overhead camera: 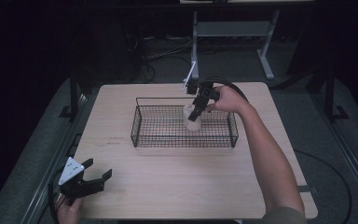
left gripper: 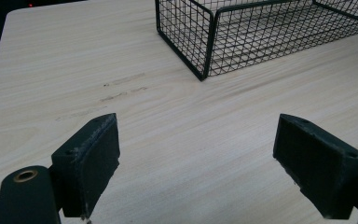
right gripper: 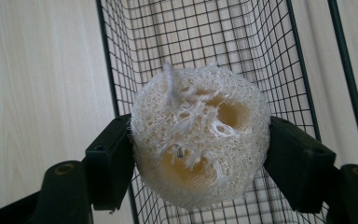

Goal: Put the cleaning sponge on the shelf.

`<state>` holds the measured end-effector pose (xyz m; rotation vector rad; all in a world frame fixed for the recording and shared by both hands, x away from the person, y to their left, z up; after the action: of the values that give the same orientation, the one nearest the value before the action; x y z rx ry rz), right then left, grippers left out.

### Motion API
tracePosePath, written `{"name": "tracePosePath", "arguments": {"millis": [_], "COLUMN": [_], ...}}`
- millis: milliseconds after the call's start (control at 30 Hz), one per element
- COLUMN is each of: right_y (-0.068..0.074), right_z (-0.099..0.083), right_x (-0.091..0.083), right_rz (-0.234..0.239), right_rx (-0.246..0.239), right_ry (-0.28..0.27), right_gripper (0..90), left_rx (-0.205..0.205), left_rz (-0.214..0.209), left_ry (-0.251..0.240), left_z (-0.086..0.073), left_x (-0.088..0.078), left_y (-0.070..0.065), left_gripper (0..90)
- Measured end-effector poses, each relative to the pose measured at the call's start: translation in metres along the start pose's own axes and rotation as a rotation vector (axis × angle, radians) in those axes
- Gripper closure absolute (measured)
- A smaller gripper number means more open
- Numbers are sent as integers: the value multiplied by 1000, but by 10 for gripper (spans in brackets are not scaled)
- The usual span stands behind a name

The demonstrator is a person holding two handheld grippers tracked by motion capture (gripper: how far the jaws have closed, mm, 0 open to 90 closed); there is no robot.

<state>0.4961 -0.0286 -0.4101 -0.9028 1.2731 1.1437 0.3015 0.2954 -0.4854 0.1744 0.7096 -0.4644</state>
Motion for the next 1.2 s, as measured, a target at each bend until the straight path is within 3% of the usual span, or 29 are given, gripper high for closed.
{"name": "tracePosePath", "arguments": {"millis": [133, 200, 667, 800, 1200], "right_y": [-5, -6, -11, -12, -10], "right_z": [-3, -5, -9, -13, -12], "right_x": [13, 18, 40, 49, 58], "right_rz": [18, 1, 22, 20, 32], "right_rx": [8, 2, 31, 29, 28], "right_ry": [13, 29, 53, 81, 94], "right_gripper": [283, 283, 281, 281, 279], "left_rx": [4, 4, -1, -1, 0], "left_rz": [0, -1, -2, -4, -3], "left_ry": [2, 2, -3, 0, -5], "left_z": [0, 0, -1, -1, 0], "left_x": [0, 1, -1, 0, -1], "left_y": [0, -1, 2, 1, 1], "left_gripper": [137, 137, 137, 137, 137]}}
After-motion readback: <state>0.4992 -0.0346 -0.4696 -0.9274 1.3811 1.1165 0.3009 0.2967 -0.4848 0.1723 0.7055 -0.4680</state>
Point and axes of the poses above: each handheld gripper's, and its own axes: x roughly forward along the jaws, z roughly out of its top, y roughly to its left, the point moved 9 cm from there along x, roughly forward along the jaws, and after that the axes turned 13 degrees about y, right-handed, at the moved point
